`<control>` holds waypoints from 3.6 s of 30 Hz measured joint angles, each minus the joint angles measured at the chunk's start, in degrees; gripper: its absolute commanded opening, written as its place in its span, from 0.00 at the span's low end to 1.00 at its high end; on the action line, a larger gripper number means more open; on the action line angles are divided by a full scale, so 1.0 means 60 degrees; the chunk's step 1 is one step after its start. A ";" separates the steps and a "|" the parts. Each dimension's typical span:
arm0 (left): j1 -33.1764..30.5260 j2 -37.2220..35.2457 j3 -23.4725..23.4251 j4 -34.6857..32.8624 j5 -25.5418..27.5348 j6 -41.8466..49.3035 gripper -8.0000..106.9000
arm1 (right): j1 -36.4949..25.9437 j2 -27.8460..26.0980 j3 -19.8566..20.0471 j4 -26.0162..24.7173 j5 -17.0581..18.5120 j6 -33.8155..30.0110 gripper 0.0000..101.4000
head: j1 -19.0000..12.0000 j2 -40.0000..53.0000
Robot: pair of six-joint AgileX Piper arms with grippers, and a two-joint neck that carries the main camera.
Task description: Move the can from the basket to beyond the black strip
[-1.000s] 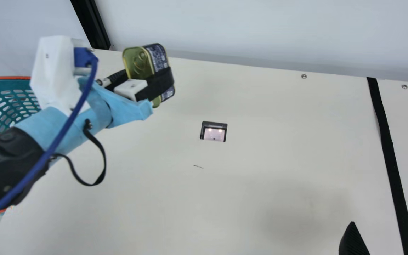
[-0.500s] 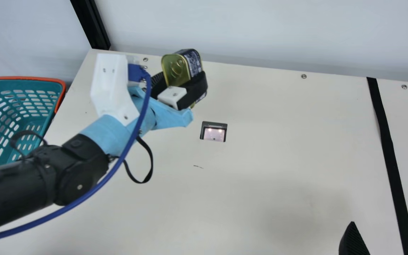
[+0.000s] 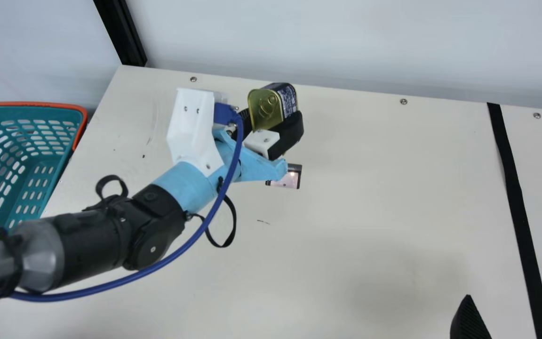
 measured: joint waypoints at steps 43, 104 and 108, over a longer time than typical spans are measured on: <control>-0.0077 0.1503 -0.0496 -0.0436 -0.1016 0.0595 0.16 | 0.0000 0.0000 0.0000 0.0000 0.0000 0.0000 1.00 | 0.0000 0.0000; -0.0392 -0.4033 0.2207 0.3911 0.1686 -0.1754 0.16 | 0.0688 0.1341 -0.1349 0.0772 -0.0931 -0.0182 1.00 | 0.0000 0.0000; -0.0392 -0.4033 0.2207 0.3911 0.1686 -0.1754 0.16 | 0.1223 0.2210 -0.2164 0.1281 -0.1478 -0.0389 1.00 | 0.0000 0.0000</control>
